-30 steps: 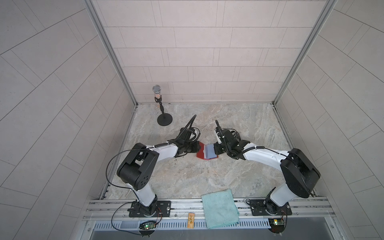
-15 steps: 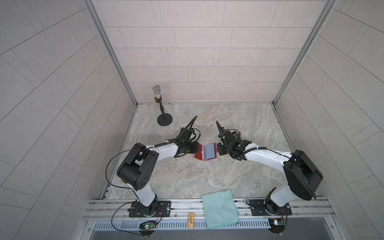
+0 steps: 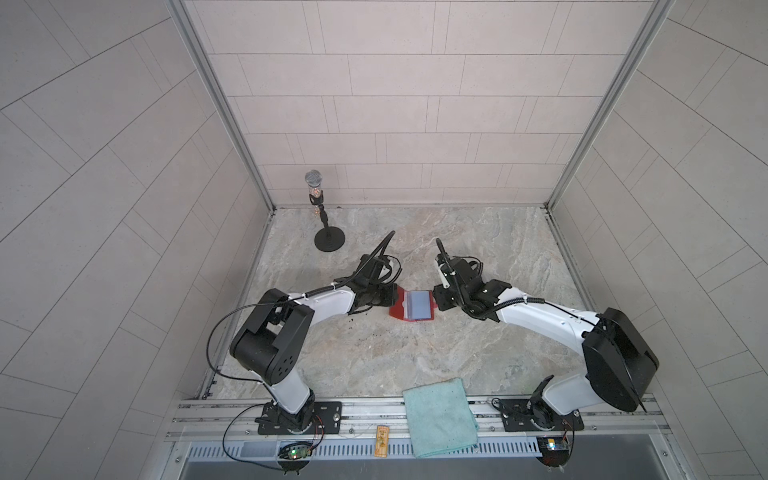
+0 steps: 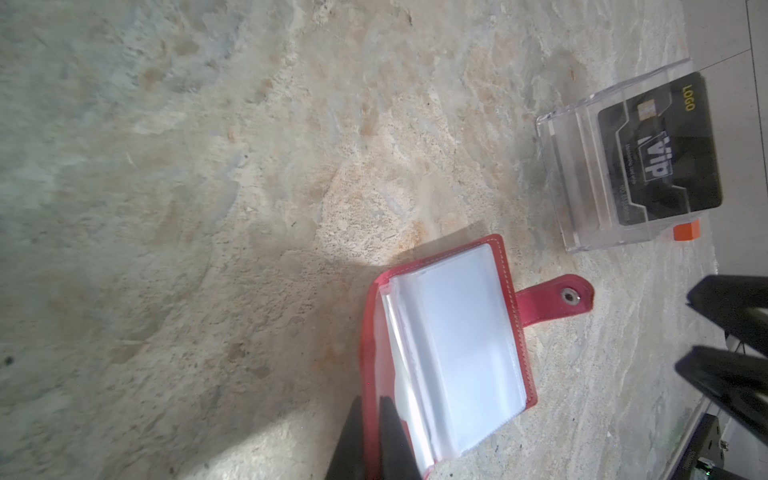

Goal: Put the credit cards into the card holder

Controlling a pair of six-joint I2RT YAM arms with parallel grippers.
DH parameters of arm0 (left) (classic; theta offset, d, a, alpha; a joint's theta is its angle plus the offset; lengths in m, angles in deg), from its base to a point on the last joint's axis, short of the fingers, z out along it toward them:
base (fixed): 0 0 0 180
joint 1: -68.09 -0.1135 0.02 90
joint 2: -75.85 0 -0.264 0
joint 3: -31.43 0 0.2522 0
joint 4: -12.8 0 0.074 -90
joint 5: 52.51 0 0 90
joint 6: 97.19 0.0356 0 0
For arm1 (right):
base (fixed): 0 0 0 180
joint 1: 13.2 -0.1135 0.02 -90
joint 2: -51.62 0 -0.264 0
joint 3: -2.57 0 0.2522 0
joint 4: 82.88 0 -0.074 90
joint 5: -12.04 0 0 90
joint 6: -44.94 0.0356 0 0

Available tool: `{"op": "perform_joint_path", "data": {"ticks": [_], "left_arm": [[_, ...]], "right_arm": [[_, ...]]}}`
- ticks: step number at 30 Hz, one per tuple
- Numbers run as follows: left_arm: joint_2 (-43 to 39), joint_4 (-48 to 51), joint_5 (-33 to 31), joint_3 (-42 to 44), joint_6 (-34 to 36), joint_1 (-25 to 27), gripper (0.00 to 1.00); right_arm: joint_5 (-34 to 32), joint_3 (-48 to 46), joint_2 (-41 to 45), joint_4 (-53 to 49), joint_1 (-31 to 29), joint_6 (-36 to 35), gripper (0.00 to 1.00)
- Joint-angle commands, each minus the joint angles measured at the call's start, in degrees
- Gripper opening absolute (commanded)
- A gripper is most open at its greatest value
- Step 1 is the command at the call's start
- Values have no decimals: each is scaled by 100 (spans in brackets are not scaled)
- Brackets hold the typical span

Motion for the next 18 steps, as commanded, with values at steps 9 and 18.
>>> {"op": "perform_joint_path", "data": {"ticks": [9,18], "left_arm": [[-97,115,-120,-95,117,1,12],[-31,520,-702,-205,233,17,35]], "right_arm": [[873,84,-811,706,250,467,25],[753,3,-1317,685,311,525,21]]}}
